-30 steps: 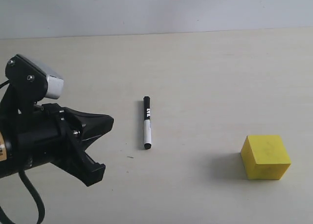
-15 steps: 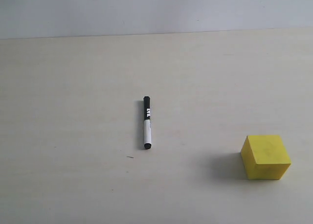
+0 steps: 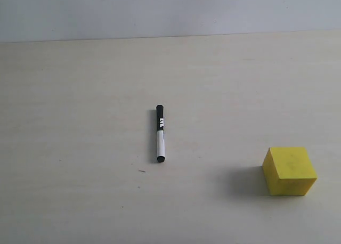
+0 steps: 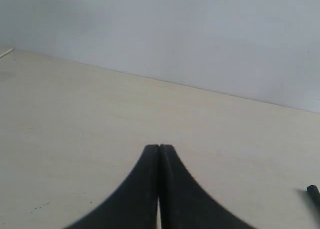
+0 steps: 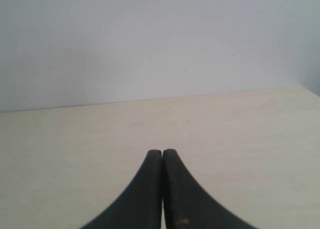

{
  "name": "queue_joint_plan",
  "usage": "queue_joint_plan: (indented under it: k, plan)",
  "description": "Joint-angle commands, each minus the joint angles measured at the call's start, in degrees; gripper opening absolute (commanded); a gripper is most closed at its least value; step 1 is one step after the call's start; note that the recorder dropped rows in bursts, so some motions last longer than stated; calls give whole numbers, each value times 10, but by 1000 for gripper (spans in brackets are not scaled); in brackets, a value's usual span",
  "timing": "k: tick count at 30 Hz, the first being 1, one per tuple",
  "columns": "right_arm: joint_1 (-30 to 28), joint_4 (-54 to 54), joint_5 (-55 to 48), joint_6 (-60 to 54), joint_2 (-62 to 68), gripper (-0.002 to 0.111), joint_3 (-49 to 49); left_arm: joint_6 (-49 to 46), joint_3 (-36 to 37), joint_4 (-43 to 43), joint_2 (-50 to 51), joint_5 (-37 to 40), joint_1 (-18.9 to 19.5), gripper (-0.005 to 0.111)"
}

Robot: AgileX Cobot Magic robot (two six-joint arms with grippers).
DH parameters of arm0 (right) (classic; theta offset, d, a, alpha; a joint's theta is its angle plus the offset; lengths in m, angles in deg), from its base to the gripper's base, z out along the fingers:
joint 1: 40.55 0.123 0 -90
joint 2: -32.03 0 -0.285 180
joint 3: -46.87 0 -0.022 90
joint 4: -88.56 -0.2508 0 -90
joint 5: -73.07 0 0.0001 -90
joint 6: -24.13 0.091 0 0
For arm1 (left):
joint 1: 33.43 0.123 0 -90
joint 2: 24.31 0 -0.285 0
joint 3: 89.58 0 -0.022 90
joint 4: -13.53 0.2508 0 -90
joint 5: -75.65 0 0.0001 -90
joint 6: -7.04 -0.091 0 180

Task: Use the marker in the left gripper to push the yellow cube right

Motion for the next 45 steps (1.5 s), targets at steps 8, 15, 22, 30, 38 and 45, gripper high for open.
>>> queue_joint_plan:
  k: [8, 15, 22, 30, 38, 45]
  plan:
    - [2, 0, 1, -3, -3, 0, -3, -41, 19, 1, -71, 26, 2, 0]
    - [2, 1, 3, -3, -3, 0, -3, -41, 19, 1, -89, 45, 1, 0]
    - [2, 1, 3, -3, -3, 0, -3, -41, 19, 1, -89, 101, -29, 0]
    - [2, 1, 3, -3, -3, 0, -3, -41, 19, 1, -89, 112, -67, 0]
    - [2, 1, 3, -3, -3, 0, -3, -41, 19, 1, -89, 112, -67, 0]
    - [2, 1, 3, -3, -3, 0, -3, -41, 19, 1, -89, 112, -67, 0]
